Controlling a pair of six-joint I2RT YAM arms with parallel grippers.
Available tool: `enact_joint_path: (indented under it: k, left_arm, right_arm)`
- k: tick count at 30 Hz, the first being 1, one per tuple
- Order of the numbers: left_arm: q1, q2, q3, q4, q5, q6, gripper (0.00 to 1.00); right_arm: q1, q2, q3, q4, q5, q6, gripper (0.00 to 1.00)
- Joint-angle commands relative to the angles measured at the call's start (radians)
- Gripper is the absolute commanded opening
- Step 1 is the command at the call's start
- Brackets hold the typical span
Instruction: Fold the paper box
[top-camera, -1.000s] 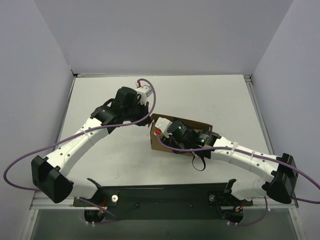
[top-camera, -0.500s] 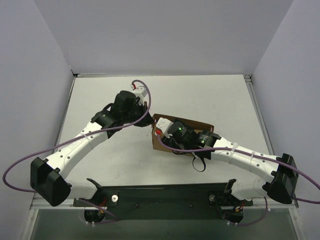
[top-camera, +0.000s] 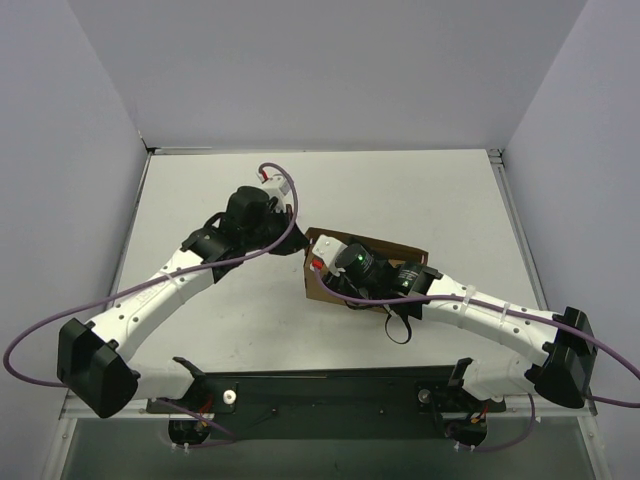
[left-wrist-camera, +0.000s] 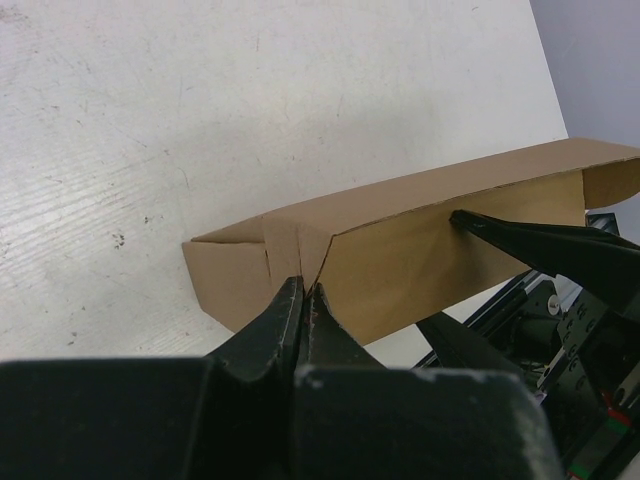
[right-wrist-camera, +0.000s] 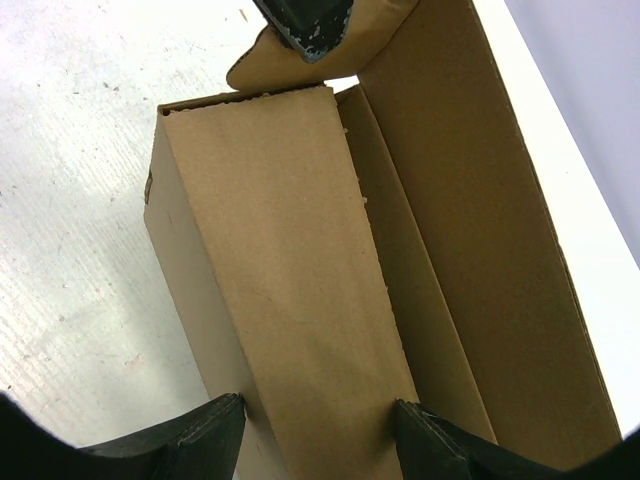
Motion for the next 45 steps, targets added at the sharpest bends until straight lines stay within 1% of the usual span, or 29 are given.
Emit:
enact_joint_path:
  k: [1,12,19,29,45]
  left_arm:
    - [-0.026,-0.028,-0.021,0.067,0.051,-0.045,0.0]
    - [-0.029,-0.035,-0.06,0.082,0.039,-0.049,0.0]
    - [-0.031,-0.036,-0.009,0.082,0.047,-0.055,0.0]
    - [-0.031,-0.036,-0.006,0.128,0.064,-0.091,0.0]
    - [-0.031,-0.046,0.009,0.123,0.059,-0.091,0.0]
  right_arm:
    - [0.009,0.008,-0.039,-0.059,-0.043,0.045,0.59]
    - [0.008,0.011,-0.039,-0.057,-0.041,0.048,0.59]
    - [0.008,0.014,-0.041,-0.057,-0.044,0.051,0.59]
    - [0.008,0.017,-0.044,-0.057,-0.047,0.053,0.58]
    - [0.008,0.025,-0.044,-0.064,-0.046,0.053,0.58]
